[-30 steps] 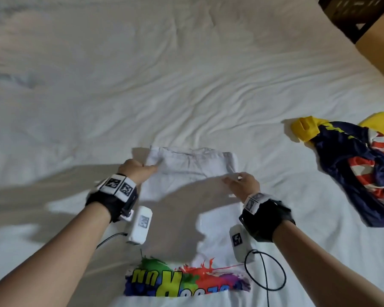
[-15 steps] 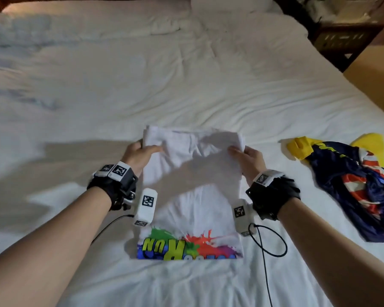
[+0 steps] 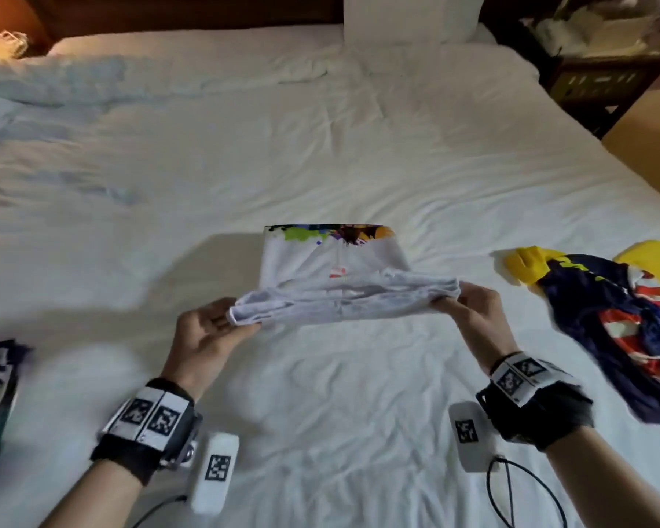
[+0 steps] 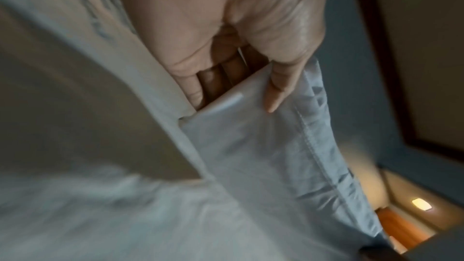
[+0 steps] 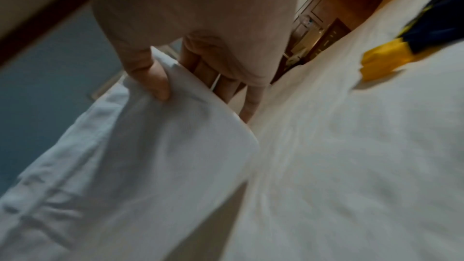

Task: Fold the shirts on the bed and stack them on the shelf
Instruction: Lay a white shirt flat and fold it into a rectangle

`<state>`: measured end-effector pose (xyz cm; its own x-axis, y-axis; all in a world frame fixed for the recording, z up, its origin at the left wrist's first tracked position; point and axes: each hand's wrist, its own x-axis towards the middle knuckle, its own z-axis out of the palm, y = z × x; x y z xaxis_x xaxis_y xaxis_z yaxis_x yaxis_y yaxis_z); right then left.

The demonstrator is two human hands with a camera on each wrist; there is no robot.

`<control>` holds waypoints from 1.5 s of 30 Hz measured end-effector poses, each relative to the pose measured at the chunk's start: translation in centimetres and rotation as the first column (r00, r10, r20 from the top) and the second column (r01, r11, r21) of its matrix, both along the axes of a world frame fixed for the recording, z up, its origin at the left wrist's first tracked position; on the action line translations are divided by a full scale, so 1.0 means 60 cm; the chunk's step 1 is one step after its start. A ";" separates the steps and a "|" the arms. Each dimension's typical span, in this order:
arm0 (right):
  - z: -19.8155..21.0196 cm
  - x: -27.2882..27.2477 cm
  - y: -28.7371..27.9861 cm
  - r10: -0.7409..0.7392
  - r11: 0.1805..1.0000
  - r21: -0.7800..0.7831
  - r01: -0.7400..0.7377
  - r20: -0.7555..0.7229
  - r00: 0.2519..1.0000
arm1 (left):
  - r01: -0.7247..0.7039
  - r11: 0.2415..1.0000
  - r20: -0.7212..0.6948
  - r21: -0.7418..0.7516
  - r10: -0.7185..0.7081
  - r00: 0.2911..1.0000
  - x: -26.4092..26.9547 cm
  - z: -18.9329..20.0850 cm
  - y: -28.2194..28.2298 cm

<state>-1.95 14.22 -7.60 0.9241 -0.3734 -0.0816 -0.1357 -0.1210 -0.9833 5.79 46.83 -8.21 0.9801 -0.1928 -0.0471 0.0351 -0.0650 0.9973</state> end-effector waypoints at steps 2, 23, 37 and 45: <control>-0.070 -0.046 0.011 0.100 0.986 -0.116 -0.116 -0.130 0.986 | -0.004 0.997 -0.097 0.081 0.012 0.995 -0.052 -0.084 0.021; -0.195 -0.149 0.045 0.308 0.588 -0.614 -0.527 -0.433 0.847 | -0.033 0.586 0.188 0.809 -0.205 0.961 -0.153 -0.205 0.036; -0.306 -0.002 0.051 -0.110 0.707 -0.573 -0.414 -0.668 0.736 | 0.217 0.331 -0.288 0.918 0.183 0.940 -0.009 -0.273 -0.026; -0.286 0.198 0.094 0.210 0.432 -0.694 -0.576 -0.544 0.812 | 0.265 0.297 -0.150 0.917 -0.359 0.921 0.129 -0.276 -0.211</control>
